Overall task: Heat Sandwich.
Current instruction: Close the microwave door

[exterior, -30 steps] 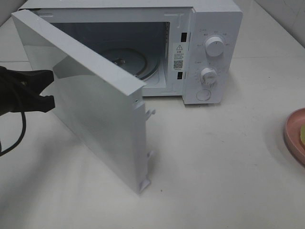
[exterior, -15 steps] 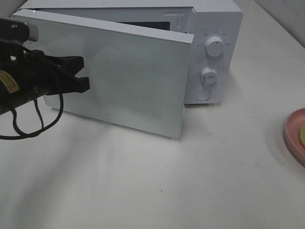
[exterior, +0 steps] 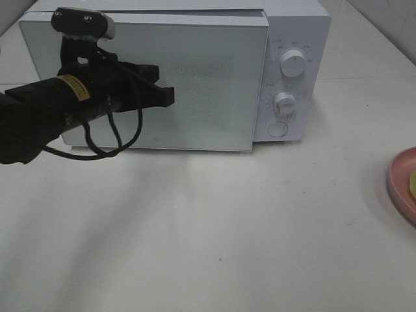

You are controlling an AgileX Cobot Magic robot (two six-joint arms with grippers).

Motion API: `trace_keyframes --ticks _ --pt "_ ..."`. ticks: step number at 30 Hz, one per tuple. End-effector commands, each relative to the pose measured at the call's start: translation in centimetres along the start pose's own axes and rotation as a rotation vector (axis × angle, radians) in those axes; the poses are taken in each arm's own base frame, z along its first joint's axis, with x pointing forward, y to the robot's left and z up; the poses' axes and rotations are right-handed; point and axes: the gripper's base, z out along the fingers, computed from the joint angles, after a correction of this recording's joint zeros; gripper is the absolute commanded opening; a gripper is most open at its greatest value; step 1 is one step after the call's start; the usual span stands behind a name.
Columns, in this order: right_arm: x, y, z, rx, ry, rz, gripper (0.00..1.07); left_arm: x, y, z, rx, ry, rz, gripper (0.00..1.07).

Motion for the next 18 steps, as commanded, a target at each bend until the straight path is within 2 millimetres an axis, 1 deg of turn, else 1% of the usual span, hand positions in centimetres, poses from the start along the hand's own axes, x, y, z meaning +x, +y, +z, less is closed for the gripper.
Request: trace_keyframes --ticks 1,4,6,9,10,13,15,18 --pt "0.2 0.0 -0.4 0.002 -0.03 -0.005 0.75 -0.5 -0.6 0.7 -0.009 -0.007 -0.003 0.0" --pt "0.2 0.0 -0.4 0.002 -0.03 -0.005 0.75 -0.9 -1.4 1.7 -0.011 -0.007 0.002 0.0" --pt "0.2 0.0 -0.4 0.002 -0.03 -0.005 0.75 -1.0 -1.6 2.0 -0.009 -0.012 -0.001 0.0" --pt "0.2 0.0 -0.4 0.002 -0.03 -0.005 0.75 -1.3 -1.7 3.0 -0.009 -0.013 -0.007 0.0" --pt "0.2 0.0 -0.4 0.002 -0.03 -0.005 0.75 -1.3 -1.7 3.0 -0.009 -0.013 -0.007 0.0" --pt "0.2 0.0 -0.4 0.002 -0.03 -0.005 0.75 -1.5 -1.8 4.0 -0.008 -0.002 -0.008 0.0" --pt "0.2 0.0 -0.4 0.002 -0.03 -0.001 0.75 -1.8 -1.8 4.2 -0.007 -0.009 -0.009 0.0" --pt "0.2 0.0 -0.4 0.002 -0.03 -0.001 0.75 -2.2 -1.9 5.0 -0.004 -0.005 -0.01 0.0"
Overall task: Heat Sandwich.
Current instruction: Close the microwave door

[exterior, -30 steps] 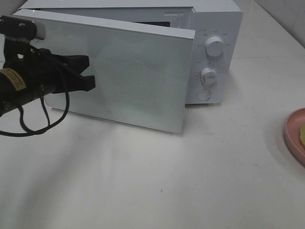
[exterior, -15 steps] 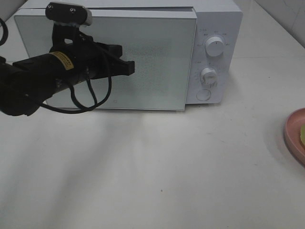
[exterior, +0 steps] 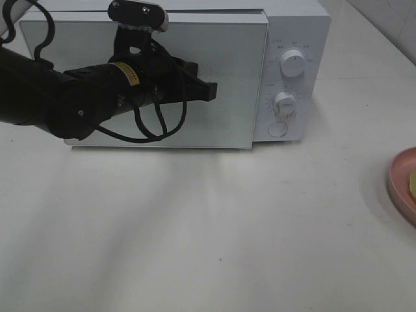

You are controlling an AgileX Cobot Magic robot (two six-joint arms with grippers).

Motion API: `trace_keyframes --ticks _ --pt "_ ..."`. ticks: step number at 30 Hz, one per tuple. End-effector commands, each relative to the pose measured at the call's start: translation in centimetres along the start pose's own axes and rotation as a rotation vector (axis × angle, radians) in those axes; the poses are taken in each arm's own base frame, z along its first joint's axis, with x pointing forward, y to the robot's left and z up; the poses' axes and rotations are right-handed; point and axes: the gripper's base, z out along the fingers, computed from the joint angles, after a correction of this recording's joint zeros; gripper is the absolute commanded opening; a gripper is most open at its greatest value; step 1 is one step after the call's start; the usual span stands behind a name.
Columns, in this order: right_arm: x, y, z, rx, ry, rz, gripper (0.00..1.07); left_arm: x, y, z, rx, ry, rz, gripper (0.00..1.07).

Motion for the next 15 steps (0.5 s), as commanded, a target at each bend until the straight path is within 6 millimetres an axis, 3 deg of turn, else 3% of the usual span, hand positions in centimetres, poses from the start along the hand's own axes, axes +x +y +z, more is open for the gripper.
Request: trace_keyframes --ticks 1,15 --pt "0.2 0.0 -0.4 0.002 -0.03 -0.001 0.75 -1.4 0.8 0.7 -0.037 -0.066 -0.049 0.0" --pt "0.2 0.0 -0.4 0.002 -0.03 -0.002 0.75 -2.7 0.6 3.4 -0.03 -0.088 -0.053 0.0"
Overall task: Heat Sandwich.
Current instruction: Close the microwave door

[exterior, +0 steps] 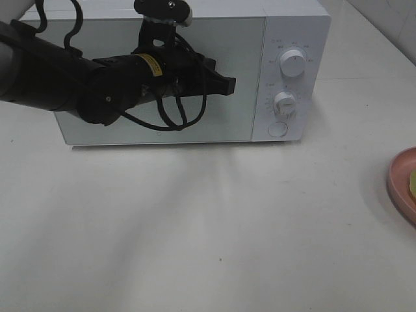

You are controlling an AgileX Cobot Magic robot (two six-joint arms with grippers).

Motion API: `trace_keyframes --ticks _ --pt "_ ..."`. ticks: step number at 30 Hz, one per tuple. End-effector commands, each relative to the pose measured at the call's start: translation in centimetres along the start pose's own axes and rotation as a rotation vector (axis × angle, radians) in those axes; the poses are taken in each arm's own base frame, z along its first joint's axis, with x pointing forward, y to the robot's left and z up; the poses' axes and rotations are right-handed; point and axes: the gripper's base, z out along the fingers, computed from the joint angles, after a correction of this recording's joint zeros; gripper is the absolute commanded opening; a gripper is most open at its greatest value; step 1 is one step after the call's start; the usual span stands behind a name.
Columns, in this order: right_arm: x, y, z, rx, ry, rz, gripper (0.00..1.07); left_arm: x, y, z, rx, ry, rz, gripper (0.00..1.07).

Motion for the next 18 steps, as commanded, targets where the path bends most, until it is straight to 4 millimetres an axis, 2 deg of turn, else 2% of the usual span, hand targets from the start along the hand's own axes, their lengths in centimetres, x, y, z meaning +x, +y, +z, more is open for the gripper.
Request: trace_keyframes --ticks 1,18 --pt "0.23 -0.02 -0.37 0.002 -0.03 -0.002 0.75 -1.85 1.53 0.97 -0.056 -0.086 -0.081 0.0" --pt "0.23 -0.02 -0.37 0.002 -0.03 -0.001 0.75 -1.83 1.52 0.97 -0.056 -0.075 -0.081 0.0"
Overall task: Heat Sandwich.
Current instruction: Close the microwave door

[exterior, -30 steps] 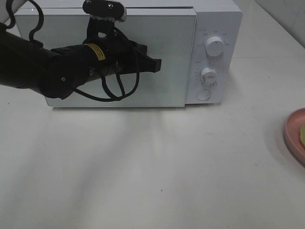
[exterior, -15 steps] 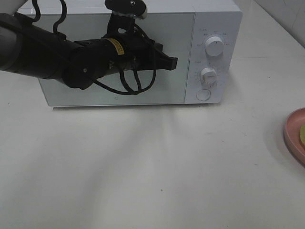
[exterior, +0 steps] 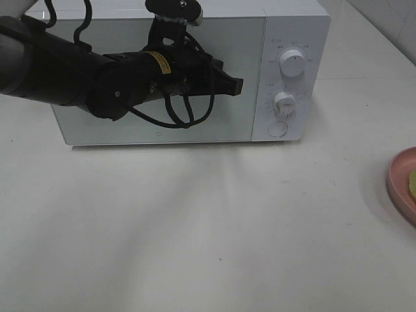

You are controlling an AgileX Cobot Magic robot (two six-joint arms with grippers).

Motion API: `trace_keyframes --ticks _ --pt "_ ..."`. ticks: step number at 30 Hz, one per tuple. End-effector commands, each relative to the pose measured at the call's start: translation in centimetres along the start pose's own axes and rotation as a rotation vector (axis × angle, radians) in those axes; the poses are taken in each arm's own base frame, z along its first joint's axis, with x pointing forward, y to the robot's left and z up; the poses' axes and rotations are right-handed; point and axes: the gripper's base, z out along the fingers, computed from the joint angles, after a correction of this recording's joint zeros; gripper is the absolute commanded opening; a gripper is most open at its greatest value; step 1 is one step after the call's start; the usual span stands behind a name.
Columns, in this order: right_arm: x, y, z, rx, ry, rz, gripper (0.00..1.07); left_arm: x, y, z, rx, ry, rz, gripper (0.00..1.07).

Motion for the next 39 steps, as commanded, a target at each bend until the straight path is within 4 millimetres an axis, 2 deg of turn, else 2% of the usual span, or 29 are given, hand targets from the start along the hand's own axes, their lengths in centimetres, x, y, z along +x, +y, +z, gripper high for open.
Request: trace_keyframes --ticks 1,14,20,26,29,31,33,34,35,36,37,38,39 --pt "0.2 0.0 -0.4 0.002 -0.03 -0.001 0.75 -1.7 2.0 0.2 -0.067 -0.107 -0.092 0.0" --pt "0.2 0.0 -0.4 0.002 -0.03 -0.001 0.75 -1.5 1.5 -0.1 -0.055 -0.048 -0.107 0.0" --pt "0.2 0.0 -0.4 0.002 -0.03 -0.001 0.75 -1.0 0.3 -1.2 -0.03 -0.022 -0.11 0.0" --pt "0.2 0.0 -0.4 0.002 -0.03 -0.001 0.75 -0.5 0.1 -2.8 -0.028 0.019 -0.11 0.0" --pt "0.2 0.0 -0.4 0.002 -0.03 -0.001 0.75 -0.4 0.1 -3.7 -0.027 0.078 -0.112 0.0" --pt "0.2 0.0 -0.4 0.002 -0.03 -0.001 0.75 -0.4 0.0 -4.5 -0.025 0.178 -0.115 0.01" --pt "0.2 0.0 -0.4 0.002 -0.03 -0.001 0.75 -0.4 -0.1 -5.2 -0.023 0.253 -0.116 0.16" --pt "0.2 0.0 -0.4 0.002 -0.03 -0.001 0.75 -0.4 -0.1 -5.2 -0.023 0.253 -0.116 0.16" --pt "0.2 0.0 -0.4 0.002 -0.03 -0.001 0.75 -0.4 -0.1 -5.5 -0.022 0.281 -0.116 0.25" --pt "0.2 0.0 -0.4 0.002 -0.03 -0.001 0.75 -0.3 -0.2 -6.2 -0.02 0.363 -0.119 0.55" --pt "0.2 0.0 -0.4 0.002 -0.03 -0.001 0.75 -0.3 -0.3 -6.6 -0.019 0.398 -0.124 0.73" --pt "0.2 0.0 -0.4 0.002 -0.03 -0.001 0.75 -0.3 -0.3 -6.6 -0.019 0.398 -0.124 0.73" --pt "0.2 0.0 -0.4 0.002 -0.03 -0.001 0.75 -0.3 -0.3 -7.0 -0.019 0.434 -0.128 0.87"
